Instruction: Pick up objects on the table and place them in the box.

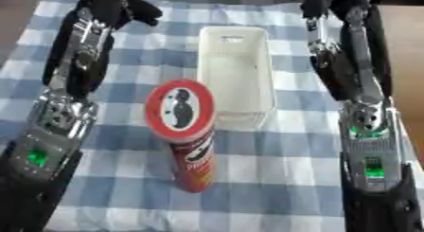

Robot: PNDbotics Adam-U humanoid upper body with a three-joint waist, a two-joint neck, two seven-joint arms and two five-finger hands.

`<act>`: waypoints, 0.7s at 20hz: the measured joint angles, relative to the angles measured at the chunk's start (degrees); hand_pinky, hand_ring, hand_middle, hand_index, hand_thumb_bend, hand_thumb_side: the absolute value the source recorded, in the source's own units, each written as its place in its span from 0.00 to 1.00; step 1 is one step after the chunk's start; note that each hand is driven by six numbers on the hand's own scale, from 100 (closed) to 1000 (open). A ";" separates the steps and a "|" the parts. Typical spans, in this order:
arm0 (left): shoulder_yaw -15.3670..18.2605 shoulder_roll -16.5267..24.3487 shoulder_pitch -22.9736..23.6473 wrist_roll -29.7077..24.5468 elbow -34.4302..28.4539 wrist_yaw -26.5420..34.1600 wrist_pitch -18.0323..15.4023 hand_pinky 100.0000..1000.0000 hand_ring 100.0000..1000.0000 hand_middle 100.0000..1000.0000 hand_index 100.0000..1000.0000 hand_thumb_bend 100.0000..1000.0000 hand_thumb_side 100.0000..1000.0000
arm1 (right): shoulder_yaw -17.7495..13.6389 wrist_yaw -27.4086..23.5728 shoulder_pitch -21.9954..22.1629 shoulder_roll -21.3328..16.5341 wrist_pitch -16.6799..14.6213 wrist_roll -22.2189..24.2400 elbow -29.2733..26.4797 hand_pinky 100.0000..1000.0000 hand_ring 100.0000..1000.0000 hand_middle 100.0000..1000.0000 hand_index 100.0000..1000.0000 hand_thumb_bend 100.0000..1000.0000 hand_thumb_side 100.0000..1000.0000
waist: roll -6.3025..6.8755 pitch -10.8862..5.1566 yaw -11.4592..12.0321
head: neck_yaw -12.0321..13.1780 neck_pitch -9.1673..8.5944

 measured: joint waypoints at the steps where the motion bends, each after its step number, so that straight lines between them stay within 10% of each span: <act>1: 0.00 0.00 0.00 -0.01 0.00 0.00 0.01 0.55 0.60 0.77 0.92 0.02 1.00 | 0.00 0.00 0.16 0.01 -0.11 0.96 0.01 0.64 0.95 1.00 1.00 0.00 0.92 | -0.02 0.01 -0.09 | -0.02 0.00; 6: -0.01 -0.01 0.00 -0.12 0.00 0.01 0.13 0.55 0.60 0.77 0.92 0.02 1.00 | 0.02 0.34 0.32 0.01 -0.43 5.79 0.09 0.64 0.92 1.00 1.00 0.00 0.74 | -0.15 0.04 -0.91 | -0.50 0.00; 7: -0.01 -0.01 0.00 -0.13 0.00 0.01 0.13 0.55 0.60 0.77 0.92 0.02 1.00 | 0.03 0.57 0.32 -0.02 -0.48 6.97 0.25 0.62 0.89 1.00 1.00 0.00 0.52 | -0.16 0.04 -1.10 | -0.50 0.00; 14: 0.00 0.02 0.58 0.05 0.00 -0.02 0.35 0.55 0.60 0.77 0.92 0.02 1.00 | 0.37 1.00 -3.04 -3.72 0.00 12.80 3.99 0.69 0.96 1.00 1.00 0.00 0.54 | -0.68 0.04 -2.64 | -0.50 0.02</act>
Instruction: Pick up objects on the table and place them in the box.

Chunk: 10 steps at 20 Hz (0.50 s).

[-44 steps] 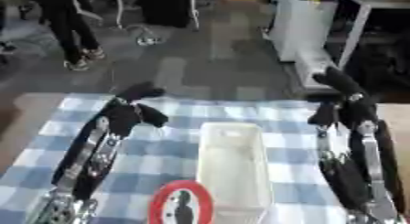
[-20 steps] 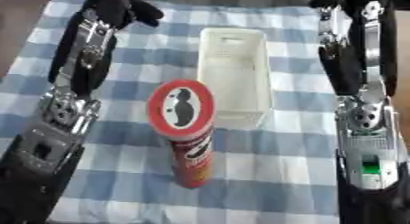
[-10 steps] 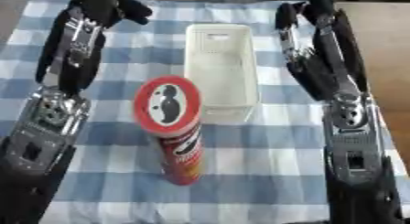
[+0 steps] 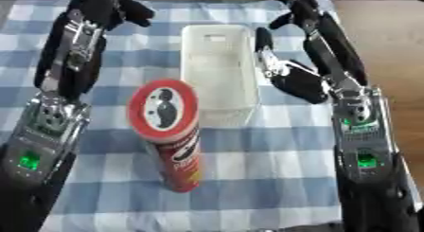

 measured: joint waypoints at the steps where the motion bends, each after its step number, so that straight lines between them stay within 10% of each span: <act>1: 0.00 0.01 0.11 0.02 0.00 -0.01 0.03 0.55 0.60 0.77 0.92 0.01 1.00 | 0.01 -0.13 -0.26 -0.80 -0.03 0.36 0.77 0.74 0.99 1.00 1.00 0.00 0.55 | -0.05 0.00 -0.15 | 0.00 0.00; 10: 0.00 0.05 0.18 0.11 0.00 -0.04 0.20 0.55 0.60 0.77 0.92 0.01 1.00 | 0.47 -2.32 -1.76 -5.52 -0.13 1.68 6.48 0.75 0.99 1.00 1.00 0.00 0.66 | -0.35 0.00 -0.76 | 0.00 0.01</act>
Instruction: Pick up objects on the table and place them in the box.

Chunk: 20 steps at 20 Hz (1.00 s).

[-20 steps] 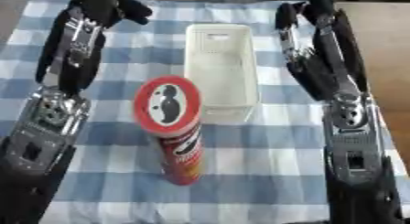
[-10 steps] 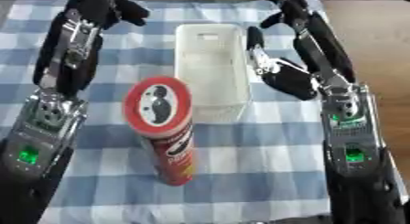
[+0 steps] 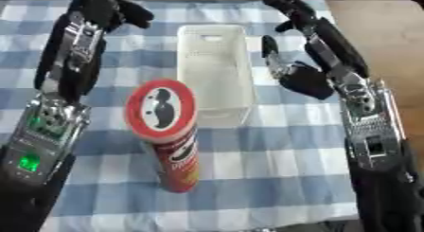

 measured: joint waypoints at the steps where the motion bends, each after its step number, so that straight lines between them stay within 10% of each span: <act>1: 0.00 0.00 0.00 -0.02 0.00 0.00 0.07 0.55 0.60 0.77 0.92 0.01 1.00 | 0.11 -0.16 0.00 -0.22 -0.13 0.23 0.30 0.75 0.99 1.00 1.00 0.00 0.67 | -0.01 0.00 -0.01 | 0.00 0.00; 9: 0.00 0.05 0.40 -0.08 0.00 0.00 0.31 0.55 0.60 0.77 0.92 0.01 1.00 | 1.34 -4.61 -0.50 -3.72 -2.19 3.81 3.34 0.81 1.00 1.00 1.00 0.00 0.78 | -0.31 0.00 -0.26 | 0.00 0.00; 20: -0.04 0.25 0.44 -0.35 0.00 0.00 0.59 0.56 0.60 0.77 0.92 0.01 1.00 | 3.17 -36.84 0.13 -5.94 -2.51 5.45 5.28 0.88 1.00 1.00 1.00 0.00 0.62 | -0.34 -0.26 -0.44 | -0.02 0.00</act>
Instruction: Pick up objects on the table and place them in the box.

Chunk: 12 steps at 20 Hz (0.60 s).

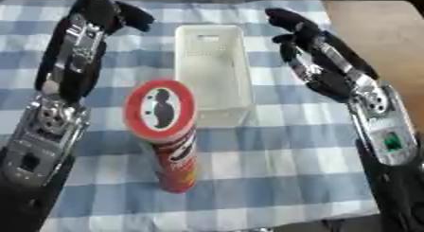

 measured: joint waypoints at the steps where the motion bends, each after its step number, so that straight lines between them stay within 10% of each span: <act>1: 0.00 0.07 0.00 -0.01 0.00 0.00 0.01 0.56 0.60 0.77 0.92 0.01 1.00 | 0.29 -2.92 0.01 -0.01 0.34 -0.05 0.00 0.89 1.00 1.00 1.00 0.00 0.62 | -0.01 -0.12 0.00 | -0.01 0.00; 12: -0.14 0.27 0.01 -0.23 0.00 0.00 0.23 0.56 0.61 0.77 0.92 0.01 1.00 | 1.98 -20.32 0.17 -2.15 6.18 3.71 2.20 0.91 1.00 1.00 1.00 0.00 0.69 | -0.56 -0.38 -0.08 | -0.48 0.00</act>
